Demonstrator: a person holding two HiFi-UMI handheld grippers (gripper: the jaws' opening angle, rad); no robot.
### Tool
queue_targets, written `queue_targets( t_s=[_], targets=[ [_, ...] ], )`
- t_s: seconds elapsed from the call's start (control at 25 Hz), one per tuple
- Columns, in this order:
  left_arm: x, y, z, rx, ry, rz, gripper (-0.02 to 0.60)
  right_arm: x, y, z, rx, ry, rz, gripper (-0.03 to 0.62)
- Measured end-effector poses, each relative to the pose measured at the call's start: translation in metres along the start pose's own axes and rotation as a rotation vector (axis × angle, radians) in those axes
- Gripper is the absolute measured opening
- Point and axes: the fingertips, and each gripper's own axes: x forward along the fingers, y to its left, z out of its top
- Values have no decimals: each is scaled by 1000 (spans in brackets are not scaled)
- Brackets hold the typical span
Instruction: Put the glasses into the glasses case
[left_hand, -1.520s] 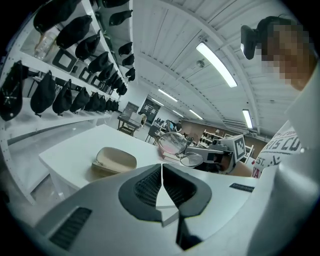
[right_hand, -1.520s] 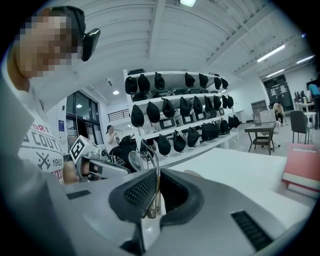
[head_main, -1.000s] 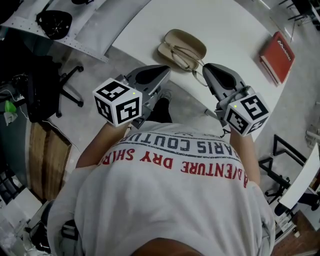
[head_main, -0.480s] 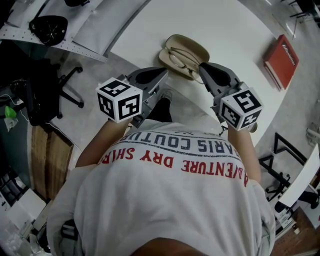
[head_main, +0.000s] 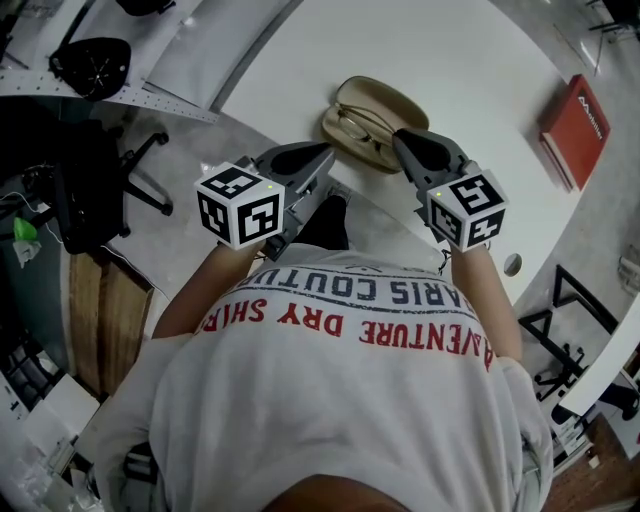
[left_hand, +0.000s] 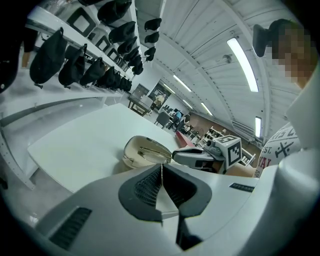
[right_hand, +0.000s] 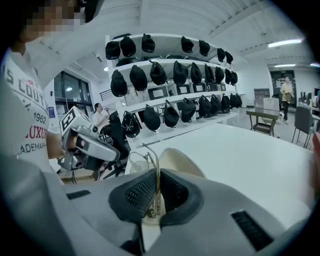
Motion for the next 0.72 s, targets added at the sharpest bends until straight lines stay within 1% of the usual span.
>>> queue_targets(
  t_s=[0.24,0.48,0.6,0.72],
  targets=[
    [1,15,-6,-24,16,13,28,20,-4,-12,-70,38,-15,37],
    [2,25,-8,-41,17,25,28,33,-6,-20,-114,68,-22,37],
    [2,31,-8,-47,4,38,28,36,-7,-23,-141,81,-19,37],
    [-1,39,-5,-54,-25,60,28,38,-4,-28,-178,107,-5,38]
  ],
)
